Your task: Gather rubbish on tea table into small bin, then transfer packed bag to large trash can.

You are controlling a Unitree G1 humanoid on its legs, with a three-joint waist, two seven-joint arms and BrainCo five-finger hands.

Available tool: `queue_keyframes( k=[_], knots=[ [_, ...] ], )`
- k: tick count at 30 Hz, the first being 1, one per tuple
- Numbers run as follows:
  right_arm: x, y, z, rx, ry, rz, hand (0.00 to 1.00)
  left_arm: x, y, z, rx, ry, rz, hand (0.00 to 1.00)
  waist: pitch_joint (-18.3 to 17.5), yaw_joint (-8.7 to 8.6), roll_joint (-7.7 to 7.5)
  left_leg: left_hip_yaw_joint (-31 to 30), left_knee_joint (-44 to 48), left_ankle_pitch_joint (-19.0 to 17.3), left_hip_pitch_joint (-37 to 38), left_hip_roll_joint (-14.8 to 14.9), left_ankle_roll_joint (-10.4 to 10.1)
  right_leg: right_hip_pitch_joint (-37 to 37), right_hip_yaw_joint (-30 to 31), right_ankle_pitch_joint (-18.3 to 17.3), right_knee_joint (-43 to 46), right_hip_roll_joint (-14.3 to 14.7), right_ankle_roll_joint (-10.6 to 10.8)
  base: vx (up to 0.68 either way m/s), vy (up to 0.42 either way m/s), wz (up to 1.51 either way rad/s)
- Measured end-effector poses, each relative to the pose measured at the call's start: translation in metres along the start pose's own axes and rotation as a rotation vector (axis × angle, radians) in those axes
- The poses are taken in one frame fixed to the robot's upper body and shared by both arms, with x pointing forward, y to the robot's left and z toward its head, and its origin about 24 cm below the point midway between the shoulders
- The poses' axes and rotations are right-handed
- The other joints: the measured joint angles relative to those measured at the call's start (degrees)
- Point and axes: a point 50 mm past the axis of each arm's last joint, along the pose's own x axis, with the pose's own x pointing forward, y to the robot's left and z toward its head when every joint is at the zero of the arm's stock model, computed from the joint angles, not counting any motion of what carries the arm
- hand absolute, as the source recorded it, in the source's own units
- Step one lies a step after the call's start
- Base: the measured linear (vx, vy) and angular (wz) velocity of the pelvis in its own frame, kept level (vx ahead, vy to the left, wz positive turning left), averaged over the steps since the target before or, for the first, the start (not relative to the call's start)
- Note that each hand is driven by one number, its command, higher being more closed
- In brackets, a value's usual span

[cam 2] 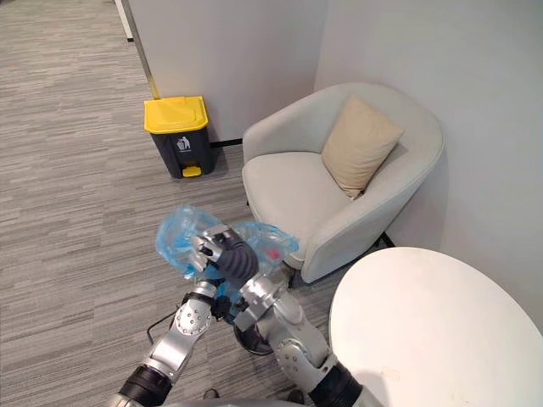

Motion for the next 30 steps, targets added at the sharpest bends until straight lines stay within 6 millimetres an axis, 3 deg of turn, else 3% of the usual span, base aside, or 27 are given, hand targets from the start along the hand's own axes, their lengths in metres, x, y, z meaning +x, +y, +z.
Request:
queue_keyframes(
  k=[3,9,13,21,25,30],
  knots=[
    [-0.003,-0.006,0.005,-0.127,-0.001,-0.016,0.00,-0.002,0.006,-0.003,-0.017,0.013,0.035,1.00,0.0,-0.86,0.00,0.4,-0.4,0.0,0.4,-0.1,0.0,0.0,0.2,0.0,0.0,0.0,0.0,0.00,0.000,-0.04],
    [-0.011,-0.018,0.022,-0.428,-0.041,-0.093,0.00,-0.006,0.014,-0.009,-0.030,0.031,0.083,1.00,0.0,-0.82,0.01,0.6,-0.7,0.0,0.7,-0.1,0.0,0.1,0.3,-0.1,0.0,-0.1,0.1,0.00,0.000,-0.01],
    [-0.012,-0.009,0.045,-0.609,-0.129,-0.069,0.00,-0.006,0.020,-0.011,-0.033,0.039,0.123,1.00,0.0,-0.84,0.03,0.6,-0.7,0.0,0.9,-0.2,0.0,0.2,0.3,-0.1,0.1,-0.1,0.1,0.00,0.000,0.00],
    [-0.022,-0.009,0.067,-0.938,-0.185,-0.073,0.00,-0.016,0.031,-0.024,-0.038,0.093,0.184,1.00,0.1,-0.93,0.16,1.1,-0.7,0.0,1.4,-0.2,0.1,0.3,0.9,-0.1,0.2,-0.2,0.2,-0.01,0.005,-0.03],
    [-0.038,-0.027,0.070,-0.996,-0.138,-0.197,0.00,-0.021,0.039,-0.038,-0.056,0.153,0.221,1.00,0.4,-0.84,0.58,1.2,-0.8,-0.1,1.3,-0.2,0.1,0.2,1.0,-0.2,0.3,-0.2,0.3,0.00,0.000,0.00],
    [-0.087,-0.078,0.042,-0.920,0.093,-0.500,0.00,-0.038,0.047,-0.065,-0.072,0.277,0.258,1.00,1.2,-1.07,1.34,1.2,-0.7,-0.2,1.0,-0.3,0.2,-0.1,1.0,-0.2,0.1,-0.2,0.3,0.00,0.000,0.00]
  ],
)
